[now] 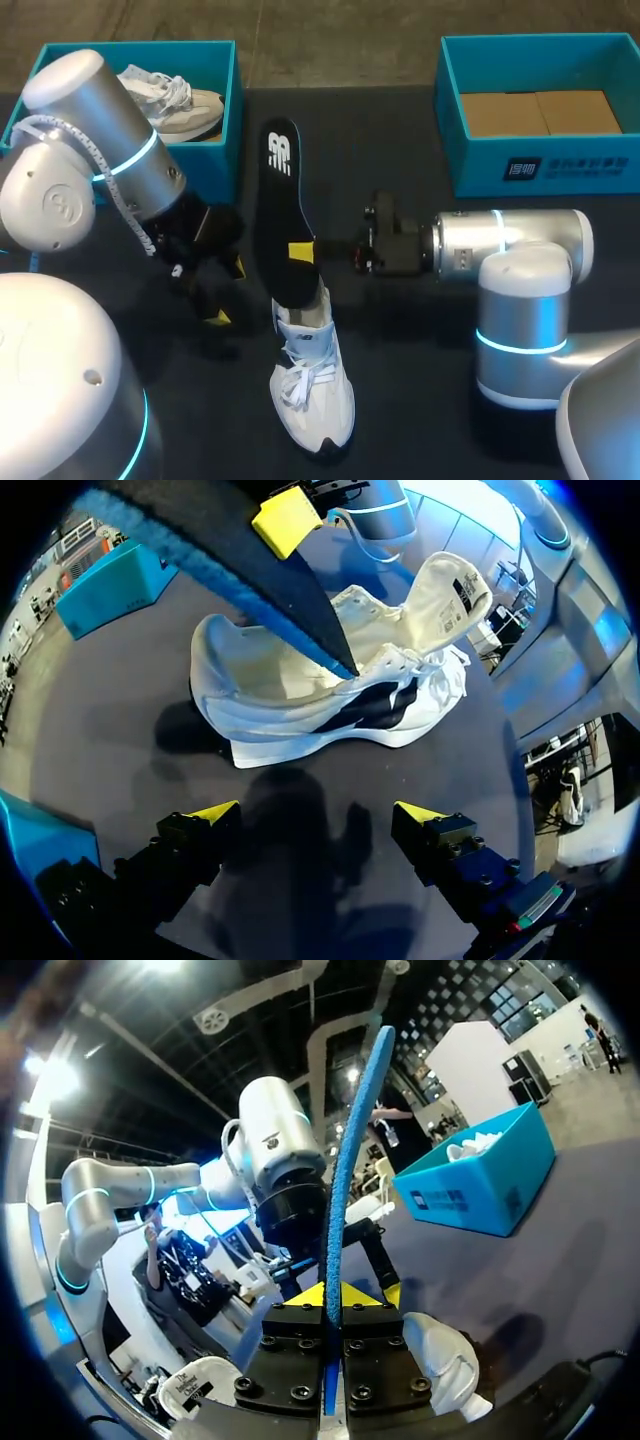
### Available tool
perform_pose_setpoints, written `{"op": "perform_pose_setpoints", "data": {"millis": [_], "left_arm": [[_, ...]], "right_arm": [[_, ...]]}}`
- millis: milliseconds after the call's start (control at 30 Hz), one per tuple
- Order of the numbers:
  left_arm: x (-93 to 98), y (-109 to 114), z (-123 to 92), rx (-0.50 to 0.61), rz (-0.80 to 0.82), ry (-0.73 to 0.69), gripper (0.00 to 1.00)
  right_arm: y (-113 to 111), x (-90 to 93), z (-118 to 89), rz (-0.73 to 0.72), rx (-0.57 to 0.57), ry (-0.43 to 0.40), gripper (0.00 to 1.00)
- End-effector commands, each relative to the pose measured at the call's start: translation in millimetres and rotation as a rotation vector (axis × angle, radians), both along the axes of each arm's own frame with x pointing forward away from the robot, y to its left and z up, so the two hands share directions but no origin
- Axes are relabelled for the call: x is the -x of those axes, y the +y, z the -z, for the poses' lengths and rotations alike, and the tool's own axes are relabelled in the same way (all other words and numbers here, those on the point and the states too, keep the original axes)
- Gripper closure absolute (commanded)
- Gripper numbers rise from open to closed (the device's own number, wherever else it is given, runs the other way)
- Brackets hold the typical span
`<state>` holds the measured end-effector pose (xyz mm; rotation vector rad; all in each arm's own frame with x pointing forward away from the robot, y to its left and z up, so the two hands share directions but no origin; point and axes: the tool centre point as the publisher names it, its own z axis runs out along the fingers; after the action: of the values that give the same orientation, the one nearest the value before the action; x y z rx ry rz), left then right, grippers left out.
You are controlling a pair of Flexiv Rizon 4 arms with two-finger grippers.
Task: Take the shoe out of the shoebox, open the shoe tongue, remove and reinsert the insole, then place the shoe into the shoebox
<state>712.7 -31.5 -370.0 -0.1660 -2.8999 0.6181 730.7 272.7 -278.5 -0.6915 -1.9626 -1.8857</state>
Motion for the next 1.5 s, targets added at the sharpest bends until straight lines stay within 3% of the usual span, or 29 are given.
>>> {"op": "perform_pose_setpoints", "data": {"millis": [33,367,1500], "left_arm": [[-0.8,-1,3,0.000,0.002,0.003,0.00],[-0.5,-2,5,-0.005,0.010,0.016,0.00],[-0.5,-2,5,-0.005,0.010,0.016,0.00]], "right_arm": [[9,-0.3,-2,0.016,0.016,-0.006,1.00],[16,2.2,3,0.040,0.052,-0.012,1.00],[3,16.7,25,0.092,0.044,0.029,1.00]]}}
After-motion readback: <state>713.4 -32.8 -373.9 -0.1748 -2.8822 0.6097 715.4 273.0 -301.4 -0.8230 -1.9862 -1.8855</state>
